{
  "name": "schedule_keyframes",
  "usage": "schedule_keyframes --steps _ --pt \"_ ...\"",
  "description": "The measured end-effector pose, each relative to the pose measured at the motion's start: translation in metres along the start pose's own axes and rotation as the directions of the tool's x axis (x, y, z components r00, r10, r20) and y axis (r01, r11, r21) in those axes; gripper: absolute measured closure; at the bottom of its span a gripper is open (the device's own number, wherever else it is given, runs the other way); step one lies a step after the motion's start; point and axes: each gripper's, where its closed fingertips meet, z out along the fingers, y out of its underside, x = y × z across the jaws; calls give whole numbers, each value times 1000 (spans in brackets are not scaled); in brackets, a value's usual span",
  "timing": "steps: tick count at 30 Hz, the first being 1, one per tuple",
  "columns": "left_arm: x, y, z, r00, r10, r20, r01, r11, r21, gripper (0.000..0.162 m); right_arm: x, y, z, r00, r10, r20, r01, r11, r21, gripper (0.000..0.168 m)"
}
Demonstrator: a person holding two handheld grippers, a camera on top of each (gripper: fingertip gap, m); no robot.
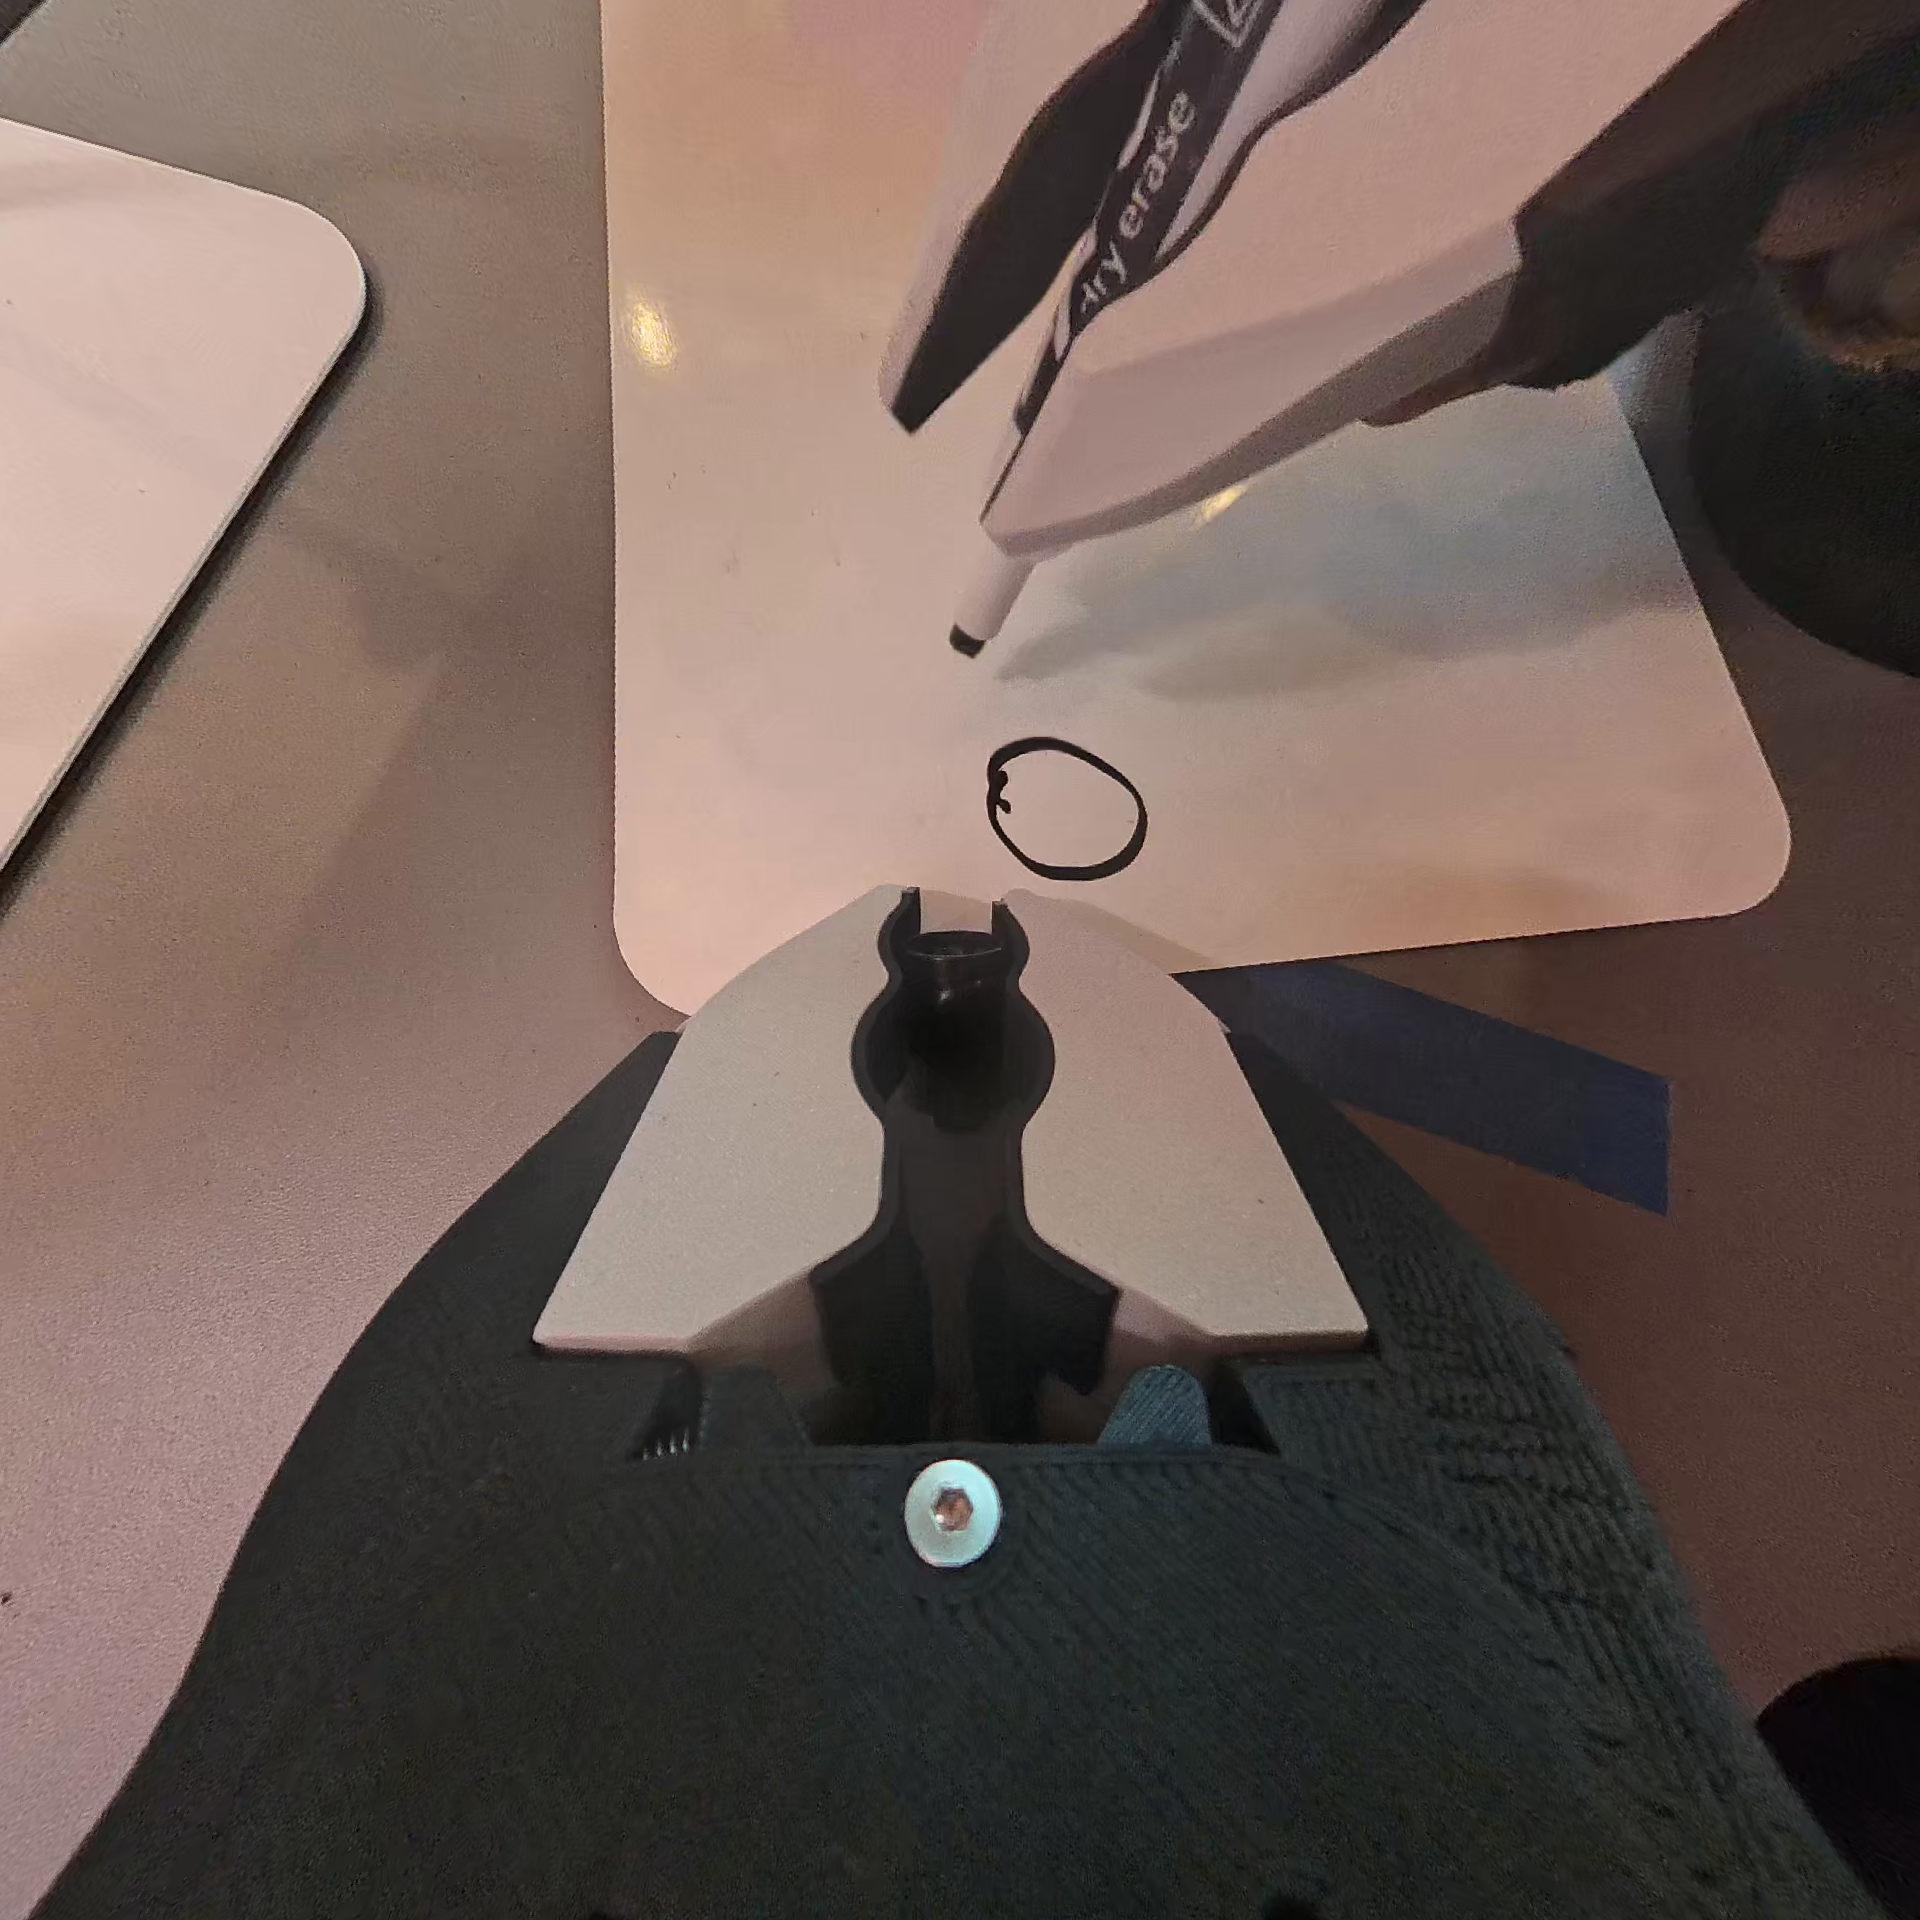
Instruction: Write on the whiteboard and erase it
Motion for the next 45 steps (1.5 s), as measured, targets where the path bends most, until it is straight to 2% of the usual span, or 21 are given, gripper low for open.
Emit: schedule_keyframes --steps 7,16,24,36,45 --pt "0 0 0 1000 2 1 -2 1000 0 148 0 12 2 1000 -9 -11 9 999 -36 149" --pt "0 0 0 1000 0 -1 0 1000 1 148 -11 28 -23 999 25 -33 -26 998 -55 150" --pt "0 0 0 1000 0 -1 0 1000 1 148 24 34 -33 992 46 -120 -54 997 -62 150" --pt "0 0 0 1000 -1 -3 1 1000 3 148 34 20 -9 993 26 -115 -32 999 -44 150" --pt "0 0 0 1000 0 -3 0 1000 3 148 1 11 -1 999 14 -38 -14 1000 -13 149"
